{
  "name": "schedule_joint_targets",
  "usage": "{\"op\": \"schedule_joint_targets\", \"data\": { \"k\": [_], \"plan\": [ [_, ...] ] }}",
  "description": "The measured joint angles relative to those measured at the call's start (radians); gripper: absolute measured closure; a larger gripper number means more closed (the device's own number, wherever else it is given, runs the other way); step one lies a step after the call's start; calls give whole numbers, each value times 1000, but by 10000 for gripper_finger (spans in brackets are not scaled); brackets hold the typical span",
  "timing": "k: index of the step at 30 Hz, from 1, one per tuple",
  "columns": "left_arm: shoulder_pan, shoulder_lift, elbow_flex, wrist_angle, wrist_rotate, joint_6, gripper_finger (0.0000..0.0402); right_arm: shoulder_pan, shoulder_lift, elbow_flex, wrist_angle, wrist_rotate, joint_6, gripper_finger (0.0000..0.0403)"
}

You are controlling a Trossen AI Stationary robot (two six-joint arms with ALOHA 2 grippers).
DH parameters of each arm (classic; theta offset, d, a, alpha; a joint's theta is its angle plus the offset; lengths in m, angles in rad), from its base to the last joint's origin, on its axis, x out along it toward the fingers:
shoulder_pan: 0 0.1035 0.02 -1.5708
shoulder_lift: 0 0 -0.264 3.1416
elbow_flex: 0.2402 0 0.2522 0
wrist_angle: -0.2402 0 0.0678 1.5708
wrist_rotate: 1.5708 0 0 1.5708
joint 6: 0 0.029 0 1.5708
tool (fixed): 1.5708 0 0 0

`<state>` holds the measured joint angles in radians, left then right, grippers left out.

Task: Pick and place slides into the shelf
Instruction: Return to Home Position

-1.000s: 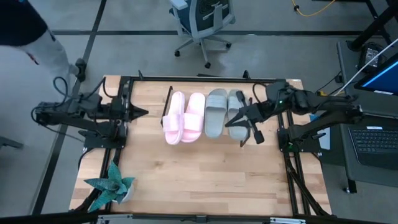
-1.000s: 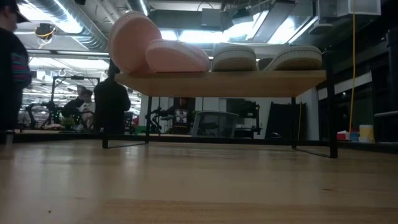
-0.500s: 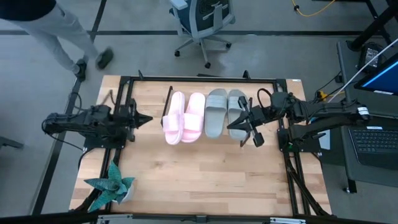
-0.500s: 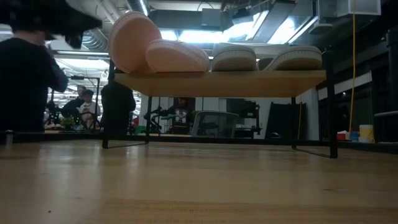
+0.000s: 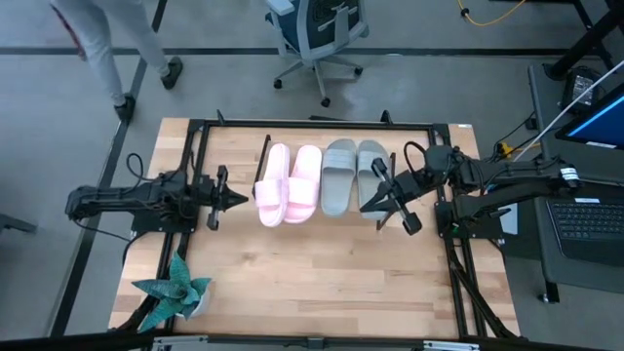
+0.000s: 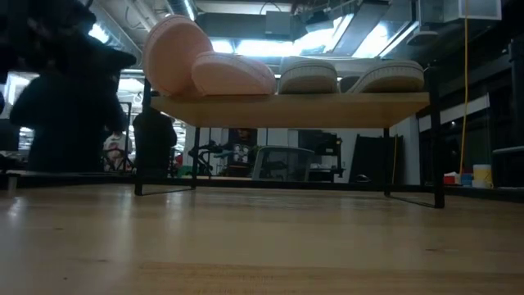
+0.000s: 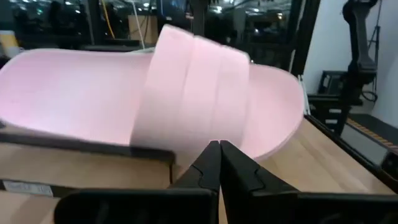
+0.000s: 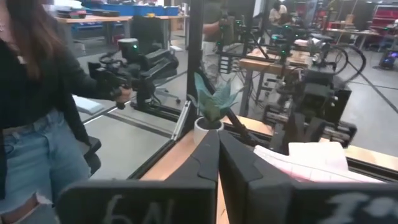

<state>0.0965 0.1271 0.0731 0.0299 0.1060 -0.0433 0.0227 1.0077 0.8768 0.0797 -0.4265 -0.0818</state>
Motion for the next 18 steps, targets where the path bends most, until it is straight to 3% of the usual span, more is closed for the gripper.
{"op": "schedule_joint_targets", "data": {
  "k": [3,12,18],
  "plan": [
    [28,0,-64,95,20,-17,401,0,0,0,11,-2,0,398],
    [100,1,-65,82,63,1,401,-49,5,0,17,15,26,398],
    [128,2,-65,7,11,2,401,-101,19,-32,33,35,24,396]
  ]
}}
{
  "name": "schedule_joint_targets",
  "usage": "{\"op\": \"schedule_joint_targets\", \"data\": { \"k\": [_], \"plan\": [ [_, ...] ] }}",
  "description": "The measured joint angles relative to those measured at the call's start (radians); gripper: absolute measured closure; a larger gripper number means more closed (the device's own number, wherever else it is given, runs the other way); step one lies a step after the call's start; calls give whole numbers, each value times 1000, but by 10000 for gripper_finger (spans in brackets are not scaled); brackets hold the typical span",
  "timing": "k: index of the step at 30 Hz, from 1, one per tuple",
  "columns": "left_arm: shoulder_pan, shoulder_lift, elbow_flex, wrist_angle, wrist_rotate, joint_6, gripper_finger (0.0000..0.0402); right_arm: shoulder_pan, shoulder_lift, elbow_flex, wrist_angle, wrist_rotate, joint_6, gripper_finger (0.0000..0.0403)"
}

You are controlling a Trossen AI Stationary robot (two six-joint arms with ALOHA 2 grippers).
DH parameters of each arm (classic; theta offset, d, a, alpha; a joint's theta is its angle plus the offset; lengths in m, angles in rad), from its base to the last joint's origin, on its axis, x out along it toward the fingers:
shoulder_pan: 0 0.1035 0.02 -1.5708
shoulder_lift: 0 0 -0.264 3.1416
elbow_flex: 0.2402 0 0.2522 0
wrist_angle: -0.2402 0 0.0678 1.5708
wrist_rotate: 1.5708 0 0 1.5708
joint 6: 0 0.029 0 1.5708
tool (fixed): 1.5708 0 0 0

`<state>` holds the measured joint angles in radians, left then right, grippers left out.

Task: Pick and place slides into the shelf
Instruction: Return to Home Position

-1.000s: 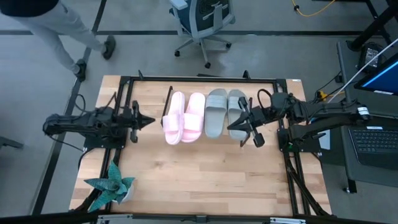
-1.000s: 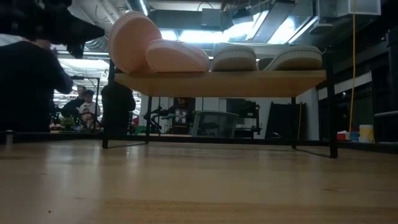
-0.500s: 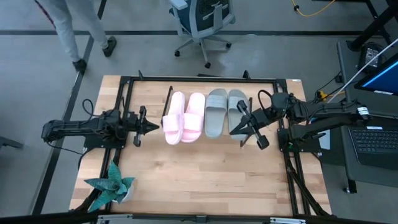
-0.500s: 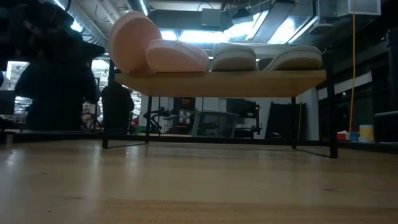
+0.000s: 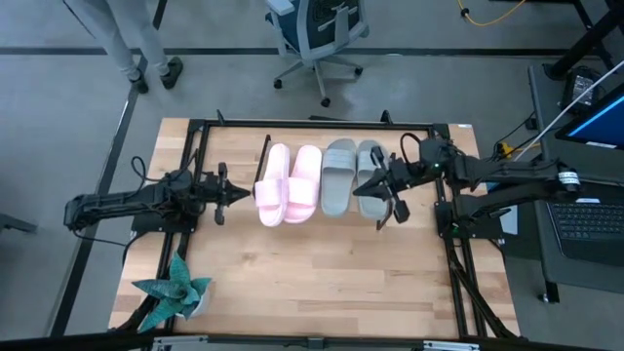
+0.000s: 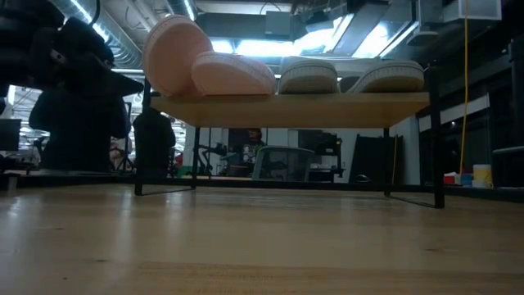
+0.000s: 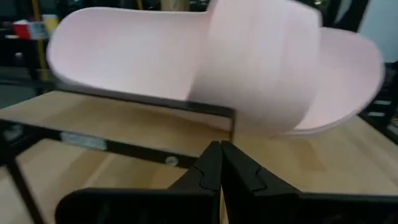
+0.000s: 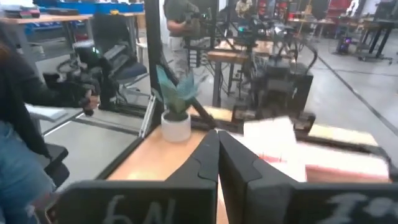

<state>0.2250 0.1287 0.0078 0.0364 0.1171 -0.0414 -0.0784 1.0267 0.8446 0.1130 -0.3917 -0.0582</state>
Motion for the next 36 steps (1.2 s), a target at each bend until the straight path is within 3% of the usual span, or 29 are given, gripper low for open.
{"op": "schedule_joint_targets", "data": {
  "k": [8,13,21,27,30,36],
  "plan": [
    [13,0,0,-2,-151,-32,401,-93,-65,-254,290,-26,111,396],
    [13,0,0,1,-164,-27,401,-138,-209,-328,220,-125,127,397],
    [13,0,0,8,-258,-27,402,-171,-485,-453,116,-188,78,394],
    [13,0,0,6,-262,-27,402,-175,-650,-543,89,-234,109,393],
    [13,0,0,6,-262,-27,402,-175,-690,-586,106,-175,109,392],
    [13,0,0,5,-262,-27,401,-175,-702,-677,90,166,198,392]
  ]
}}
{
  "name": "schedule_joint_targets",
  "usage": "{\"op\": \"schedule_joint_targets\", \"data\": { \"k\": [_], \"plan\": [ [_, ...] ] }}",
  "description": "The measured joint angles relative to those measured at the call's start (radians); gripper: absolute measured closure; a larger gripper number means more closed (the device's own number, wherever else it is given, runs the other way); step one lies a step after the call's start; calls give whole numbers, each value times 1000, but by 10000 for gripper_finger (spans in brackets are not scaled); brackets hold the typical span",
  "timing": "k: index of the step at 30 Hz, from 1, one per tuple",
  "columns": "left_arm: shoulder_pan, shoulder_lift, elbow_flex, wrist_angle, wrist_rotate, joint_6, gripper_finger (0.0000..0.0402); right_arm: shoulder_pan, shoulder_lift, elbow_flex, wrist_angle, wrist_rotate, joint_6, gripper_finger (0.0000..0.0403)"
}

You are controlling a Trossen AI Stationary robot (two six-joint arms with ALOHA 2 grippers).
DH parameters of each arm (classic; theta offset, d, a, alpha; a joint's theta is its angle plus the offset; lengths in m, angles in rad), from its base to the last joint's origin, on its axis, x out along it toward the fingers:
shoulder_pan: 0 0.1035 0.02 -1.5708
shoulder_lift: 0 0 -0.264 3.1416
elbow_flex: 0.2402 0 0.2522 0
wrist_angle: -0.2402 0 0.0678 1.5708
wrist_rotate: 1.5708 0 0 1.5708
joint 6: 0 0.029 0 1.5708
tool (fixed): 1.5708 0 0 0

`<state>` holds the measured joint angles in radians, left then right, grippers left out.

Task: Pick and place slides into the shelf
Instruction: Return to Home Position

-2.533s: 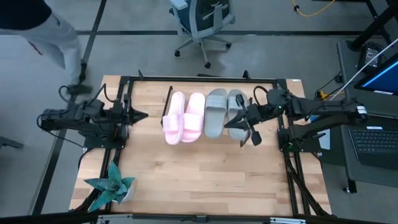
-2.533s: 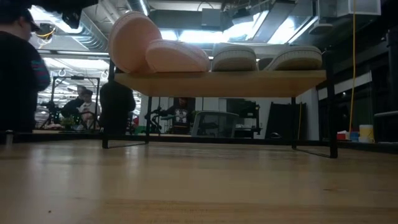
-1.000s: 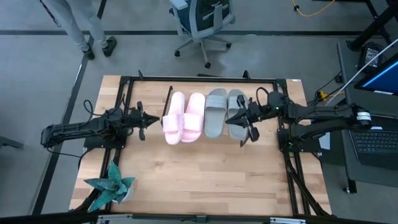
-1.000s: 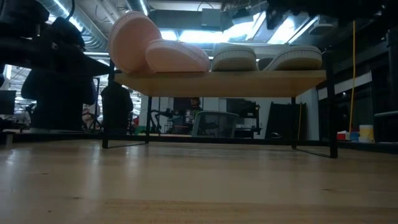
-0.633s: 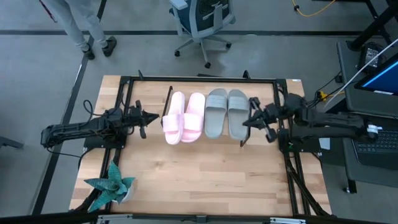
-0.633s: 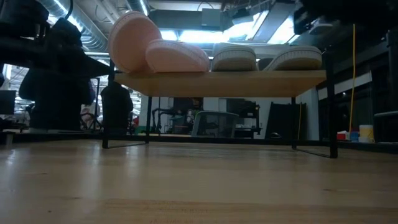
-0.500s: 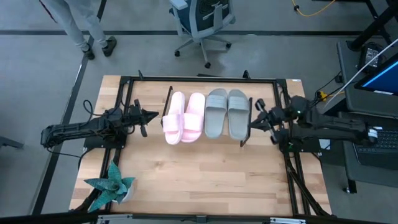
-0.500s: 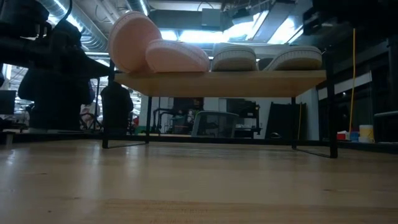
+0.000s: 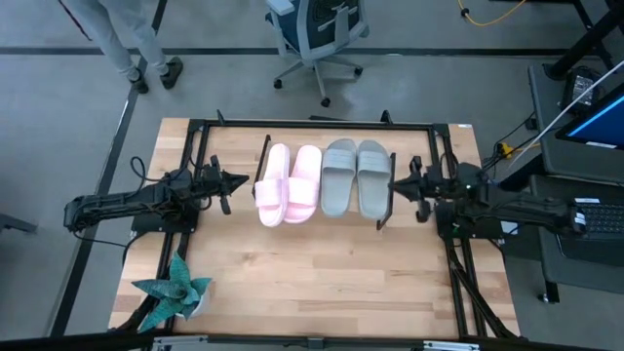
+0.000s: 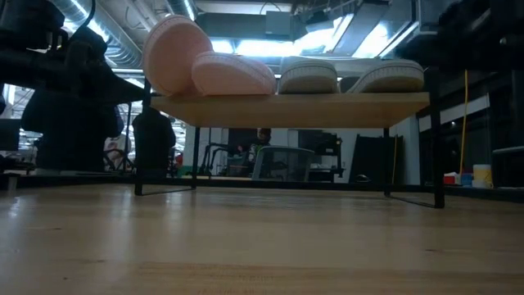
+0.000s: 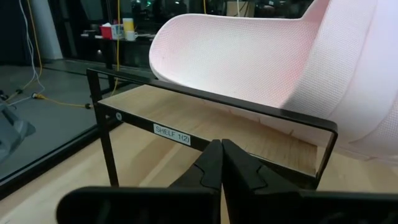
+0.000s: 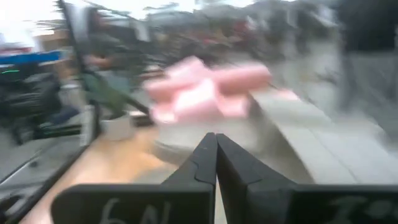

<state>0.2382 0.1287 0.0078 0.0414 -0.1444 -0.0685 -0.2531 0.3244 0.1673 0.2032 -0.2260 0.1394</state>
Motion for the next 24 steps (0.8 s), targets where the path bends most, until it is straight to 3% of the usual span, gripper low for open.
{"op": "schedule_joint_targets", "data": {
  "k": [5,11,18,24],
  "plan": [
    [0,0,0,-2,0,0,401,0,1,-80,56,48,94,392],
    [0,0,0,-4,0,0,401,1,-1,-161,307,16,-145,392],
    [0,0,0,-4,0,0,401,1,-8,-159,259,7,-136,392],
    [0,0,0,-4,0,0,401,64,-124,-159,124,-5,-109,392]
  ]
}}
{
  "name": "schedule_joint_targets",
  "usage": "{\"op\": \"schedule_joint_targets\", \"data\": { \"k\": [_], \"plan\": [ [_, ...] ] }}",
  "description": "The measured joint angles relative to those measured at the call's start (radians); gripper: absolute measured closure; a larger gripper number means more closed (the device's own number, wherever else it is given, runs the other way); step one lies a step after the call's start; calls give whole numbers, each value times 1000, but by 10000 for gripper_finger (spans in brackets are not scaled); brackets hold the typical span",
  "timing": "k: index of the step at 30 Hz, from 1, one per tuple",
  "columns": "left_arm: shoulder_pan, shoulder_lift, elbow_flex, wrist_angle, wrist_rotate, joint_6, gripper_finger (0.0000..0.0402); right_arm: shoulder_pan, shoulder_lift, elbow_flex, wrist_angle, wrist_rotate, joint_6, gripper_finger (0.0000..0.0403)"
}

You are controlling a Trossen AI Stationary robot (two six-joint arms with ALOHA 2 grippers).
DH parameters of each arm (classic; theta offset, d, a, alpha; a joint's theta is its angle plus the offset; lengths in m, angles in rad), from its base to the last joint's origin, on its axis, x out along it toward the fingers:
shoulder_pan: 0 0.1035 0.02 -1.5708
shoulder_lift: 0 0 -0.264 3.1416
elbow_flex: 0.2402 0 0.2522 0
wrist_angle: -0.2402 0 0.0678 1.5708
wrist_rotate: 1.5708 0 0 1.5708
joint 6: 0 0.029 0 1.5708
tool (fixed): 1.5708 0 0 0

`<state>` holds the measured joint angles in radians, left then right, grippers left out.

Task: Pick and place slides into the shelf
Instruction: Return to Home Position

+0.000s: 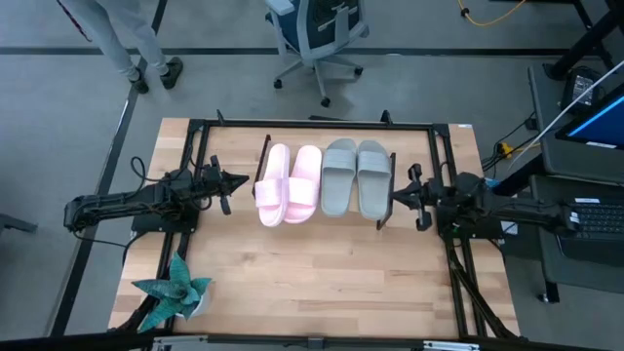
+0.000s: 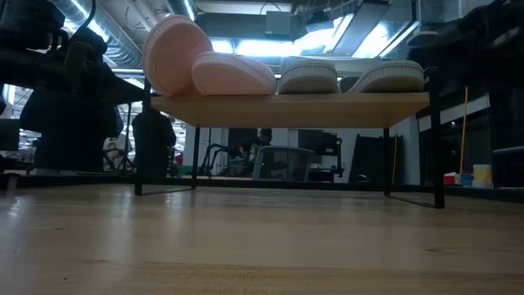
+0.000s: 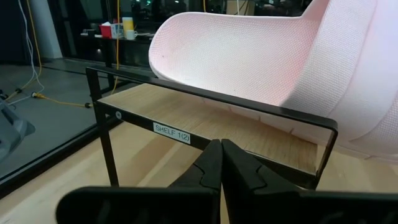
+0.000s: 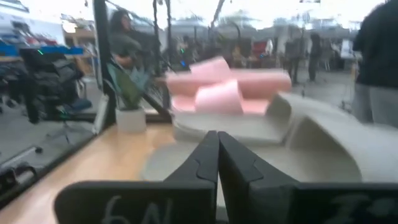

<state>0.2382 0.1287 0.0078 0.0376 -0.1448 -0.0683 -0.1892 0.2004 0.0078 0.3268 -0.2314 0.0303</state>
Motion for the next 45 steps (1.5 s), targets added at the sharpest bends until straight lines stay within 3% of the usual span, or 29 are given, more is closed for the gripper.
{"op": "schedule_joint_targets", "data": {
  "k": [9,18,24,34,45],
  "plan": [
    [0,0,0,0,0,0,401,145,-200,0,-129,-2,-61,392],
    [0,0,0,0,0,0,401,373,-200,0,-216,-10,-24,392],
    [0,0,0,0,0,0,401,376,-200,1,-277,1,-35,392],
    [0,0,0,0,0,0,401,375,-195,1,-278,3,-271,392],
    [0,0,0,0,0,0,401,374,-194,1,-278,3,-246,392]
  ]
}}
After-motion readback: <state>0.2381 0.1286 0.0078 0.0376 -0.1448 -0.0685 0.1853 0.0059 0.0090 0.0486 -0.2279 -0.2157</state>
